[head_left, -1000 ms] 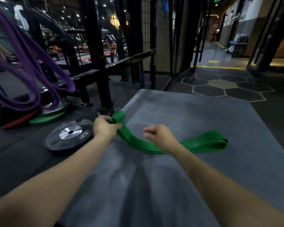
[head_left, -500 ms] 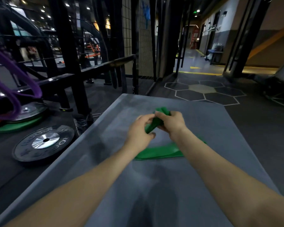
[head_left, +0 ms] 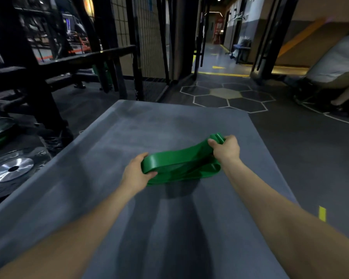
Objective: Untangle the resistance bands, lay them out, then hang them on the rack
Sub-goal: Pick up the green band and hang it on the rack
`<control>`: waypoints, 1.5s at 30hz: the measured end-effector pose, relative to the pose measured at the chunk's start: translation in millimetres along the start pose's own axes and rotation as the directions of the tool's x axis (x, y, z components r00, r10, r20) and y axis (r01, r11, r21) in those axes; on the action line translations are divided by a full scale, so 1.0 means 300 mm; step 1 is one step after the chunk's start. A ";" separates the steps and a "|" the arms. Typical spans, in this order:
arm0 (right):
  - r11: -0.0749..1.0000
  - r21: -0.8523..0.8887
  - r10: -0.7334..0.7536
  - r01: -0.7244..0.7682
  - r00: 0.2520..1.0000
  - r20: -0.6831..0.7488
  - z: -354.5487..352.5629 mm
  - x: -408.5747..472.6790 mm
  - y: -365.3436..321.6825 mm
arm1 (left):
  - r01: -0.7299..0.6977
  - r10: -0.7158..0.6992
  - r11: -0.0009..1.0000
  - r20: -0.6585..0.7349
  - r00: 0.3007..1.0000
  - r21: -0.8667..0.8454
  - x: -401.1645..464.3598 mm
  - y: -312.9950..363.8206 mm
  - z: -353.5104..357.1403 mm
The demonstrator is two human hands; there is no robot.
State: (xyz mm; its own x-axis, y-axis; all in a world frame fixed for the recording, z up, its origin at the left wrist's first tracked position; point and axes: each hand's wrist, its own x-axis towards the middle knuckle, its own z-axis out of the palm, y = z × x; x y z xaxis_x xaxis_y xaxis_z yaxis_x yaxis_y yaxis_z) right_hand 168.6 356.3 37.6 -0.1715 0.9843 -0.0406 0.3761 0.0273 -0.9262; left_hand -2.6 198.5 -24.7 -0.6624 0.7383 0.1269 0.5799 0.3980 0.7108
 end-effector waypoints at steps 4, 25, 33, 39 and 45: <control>0.989 -0.137 -0.059 0.060 0.998 0.011 0.002 0.020 0.036 | -0.010 0.012 1.000 0.067 0.998 -0.024 0.021 -0.010 0.016; -0.020 -0.516 -0.794 0.856 0.300 0.529 0.226 -0.194 0.059 | -0.068 0.025 0.982 0.241 0.970 0.175 0.049 0.061 -0.057; -0.081 -0.632 -0.810 0.770 0.319 0.492 0.205 -0.206 -0.008 | -0.057 0.029 0.990 0.210 0.977 0.130 0.031 0.102 -0.088; 0.031 -0.682 -0.855 0.731 0.373 0.360 0.128 -0.229 -0.183 | 0.011 0.003 0.949 0.046 0.999 -0.314 -0.027 0.218 -0.160; 0.111 -0.650 -0.874 0.752 0.385 0.296 0.068 -0.330 -0.367 | -0.168 0.093 0.923 -0.224 0.970 -0.347 -0.132 0.312 -0.317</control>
State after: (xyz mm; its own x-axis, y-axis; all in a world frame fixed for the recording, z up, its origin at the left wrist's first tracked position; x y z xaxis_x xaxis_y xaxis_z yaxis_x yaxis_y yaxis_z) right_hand 125.7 252.3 136.0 -0.6642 0.3032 0.6833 0.5044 0.8564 0.1103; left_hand 32.8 154.8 102.6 -0.6950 0.6313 0.3441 0.4820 0.0539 0.8745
